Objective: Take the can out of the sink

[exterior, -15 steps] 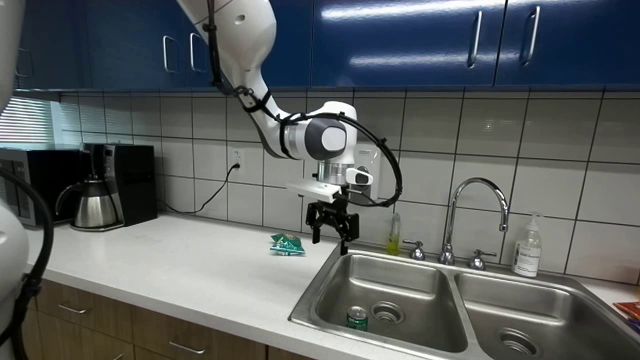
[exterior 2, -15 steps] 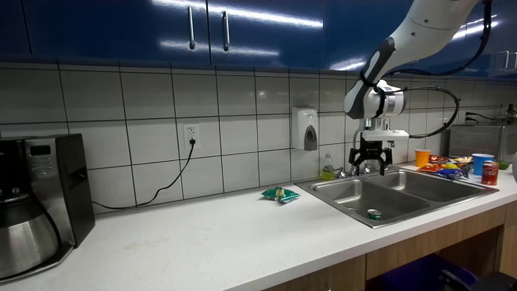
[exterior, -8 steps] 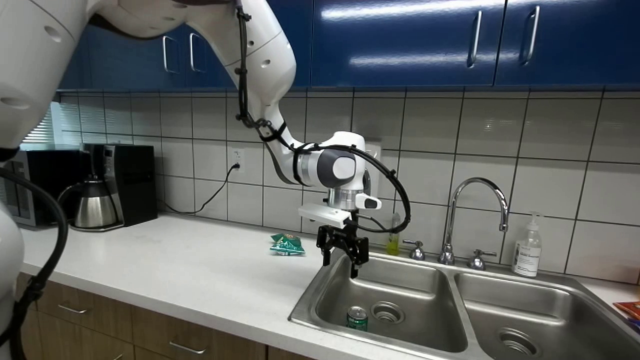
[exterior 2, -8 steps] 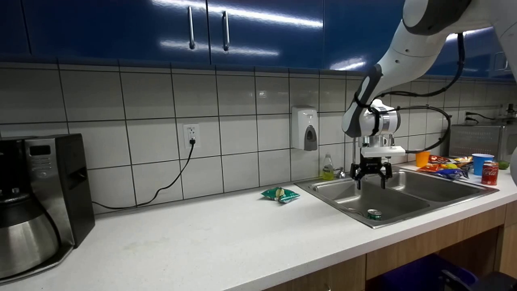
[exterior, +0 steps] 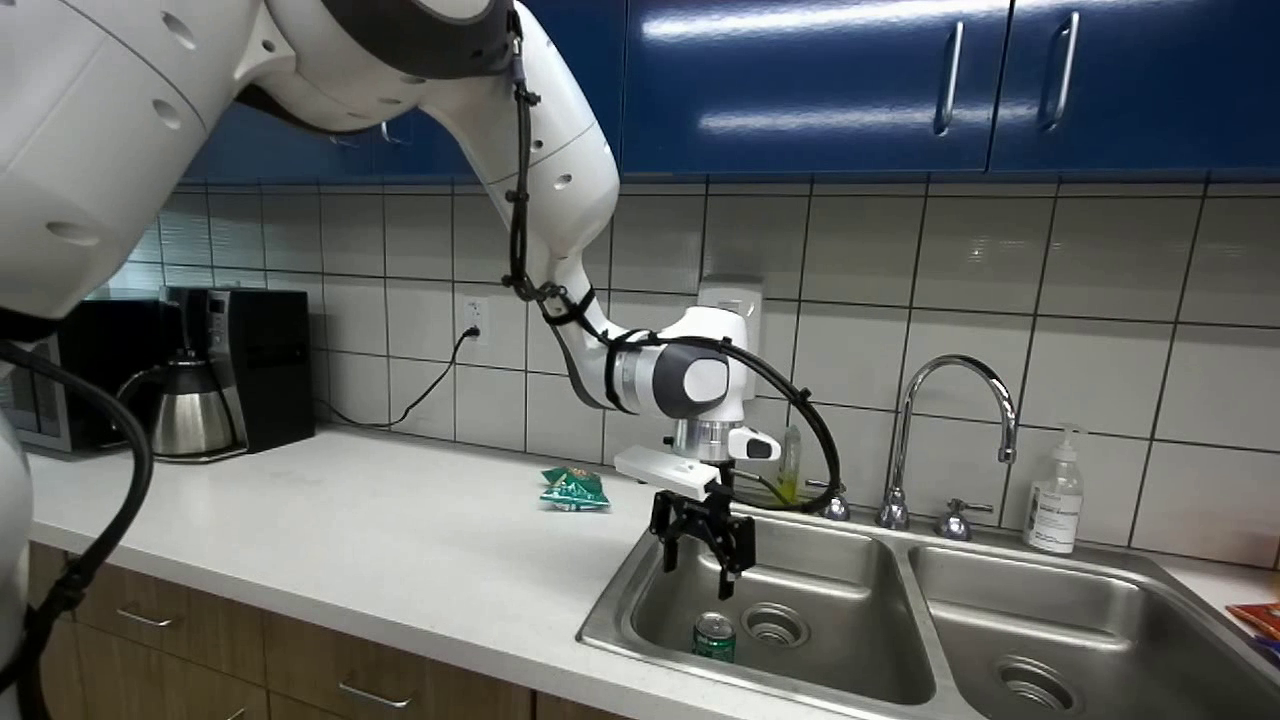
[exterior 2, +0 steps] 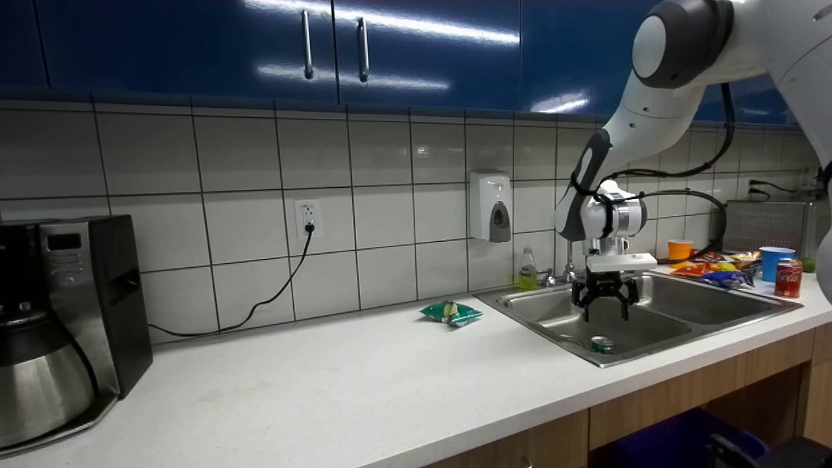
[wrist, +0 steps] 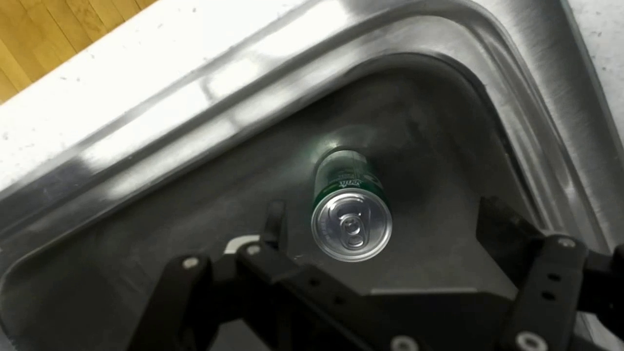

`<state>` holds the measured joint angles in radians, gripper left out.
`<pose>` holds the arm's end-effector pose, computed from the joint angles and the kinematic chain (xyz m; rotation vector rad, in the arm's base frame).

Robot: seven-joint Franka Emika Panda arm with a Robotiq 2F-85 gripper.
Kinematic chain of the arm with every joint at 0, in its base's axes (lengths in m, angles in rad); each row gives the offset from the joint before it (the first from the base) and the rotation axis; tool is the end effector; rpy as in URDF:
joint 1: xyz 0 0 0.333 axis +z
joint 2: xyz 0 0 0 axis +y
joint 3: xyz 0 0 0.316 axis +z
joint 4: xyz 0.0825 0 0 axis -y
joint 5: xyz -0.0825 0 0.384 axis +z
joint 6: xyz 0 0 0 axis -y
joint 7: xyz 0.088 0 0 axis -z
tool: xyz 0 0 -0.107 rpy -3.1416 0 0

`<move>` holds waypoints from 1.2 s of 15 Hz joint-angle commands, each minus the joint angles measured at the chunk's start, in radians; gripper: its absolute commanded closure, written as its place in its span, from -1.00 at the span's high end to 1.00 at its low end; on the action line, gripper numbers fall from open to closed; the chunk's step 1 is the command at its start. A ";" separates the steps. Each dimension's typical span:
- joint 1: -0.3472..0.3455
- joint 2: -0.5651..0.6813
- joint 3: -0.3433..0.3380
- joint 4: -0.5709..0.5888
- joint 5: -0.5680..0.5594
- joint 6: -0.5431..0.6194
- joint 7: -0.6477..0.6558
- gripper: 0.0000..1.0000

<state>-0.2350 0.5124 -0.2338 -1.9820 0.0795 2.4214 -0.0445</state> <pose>0.5421 -0.2706 0.2061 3.0107 -0.7048 -0.1100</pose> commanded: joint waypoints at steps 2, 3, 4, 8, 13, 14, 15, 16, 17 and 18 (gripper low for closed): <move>-0.045 0.071 0.024 0.048 0.013 0.029 0.008 1.00; -0.047 0.083 0.024 0.054 0.012 0.032 0.010 1.00; -0.050 0.096 0.026 0.060 0.012 0.037 0.009 1.00; -0.050 0.139 0.030 0.077 0.009 0.064 0.014 1.00; -0.047 0.185 0.041 0.103 0.009 0.095 0.018 1.00; -0.047 0.194 0.041 0.109 0.008 0.104 0.020 1.00; -0.047 0.203 0.041 0.116 0.007 0.109 0.022 1.00; -0.047 0.212 0.041 0.121 0.007 0.114 0.023 1.00; -0.047 0.220 0.041 0.127 0.007 0.117 0.024 1.00; -0.048 0.230 0.041 0.135 0.007 0.120 0.025 1.00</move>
<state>-0.2617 0.7101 -0.2112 -1.8849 0.0804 2.5276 -0.0390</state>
